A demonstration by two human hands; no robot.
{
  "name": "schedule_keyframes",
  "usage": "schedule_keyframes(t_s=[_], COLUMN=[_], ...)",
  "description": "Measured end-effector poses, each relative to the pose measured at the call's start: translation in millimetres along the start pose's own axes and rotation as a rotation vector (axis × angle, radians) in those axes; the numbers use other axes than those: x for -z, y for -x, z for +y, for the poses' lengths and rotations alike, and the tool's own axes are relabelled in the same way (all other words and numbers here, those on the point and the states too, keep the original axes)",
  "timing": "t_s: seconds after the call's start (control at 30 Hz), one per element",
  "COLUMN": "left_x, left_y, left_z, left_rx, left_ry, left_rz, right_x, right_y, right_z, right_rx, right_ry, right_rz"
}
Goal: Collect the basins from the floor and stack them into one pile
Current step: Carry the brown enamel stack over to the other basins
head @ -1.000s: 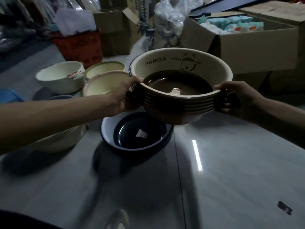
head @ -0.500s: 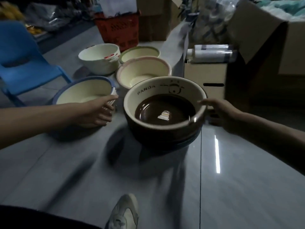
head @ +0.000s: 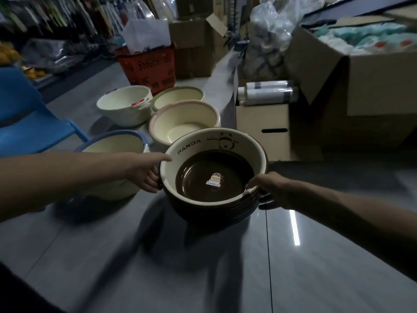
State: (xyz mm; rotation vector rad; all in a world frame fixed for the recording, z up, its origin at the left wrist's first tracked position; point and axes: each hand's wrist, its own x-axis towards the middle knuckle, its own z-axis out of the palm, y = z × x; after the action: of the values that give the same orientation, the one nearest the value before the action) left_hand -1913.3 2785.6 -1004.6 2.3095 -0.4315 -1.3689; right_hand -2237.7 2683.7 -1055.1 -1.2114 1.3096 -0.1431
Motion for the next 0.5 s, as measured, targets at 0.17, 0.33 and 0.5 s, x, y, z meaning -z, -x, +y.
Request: schedule_keyframes(t_s=[0.17,0.33,0.5], left_x=[-38.2,-94.4,-95.4], left_y=[-3.9,-26.2,-26.5], left_z=[-18.9,-40.1,-45.2], left_rx=[-0.109,-0.193,-0.245], left_ry=[-0.057,-0.037,0.119], left_rz=[0.196,0.484,0.497], right_x=[-12.4,-26.4,-21.6], right_y=[1.6,-10.0,-12.9], right_z=[7.6,18.0,18.1], right_rx=[-0.004,0.038,0.07], right_ry=[0.006,0.019,0.011], right_rz=[0.098,0.164,0.204])
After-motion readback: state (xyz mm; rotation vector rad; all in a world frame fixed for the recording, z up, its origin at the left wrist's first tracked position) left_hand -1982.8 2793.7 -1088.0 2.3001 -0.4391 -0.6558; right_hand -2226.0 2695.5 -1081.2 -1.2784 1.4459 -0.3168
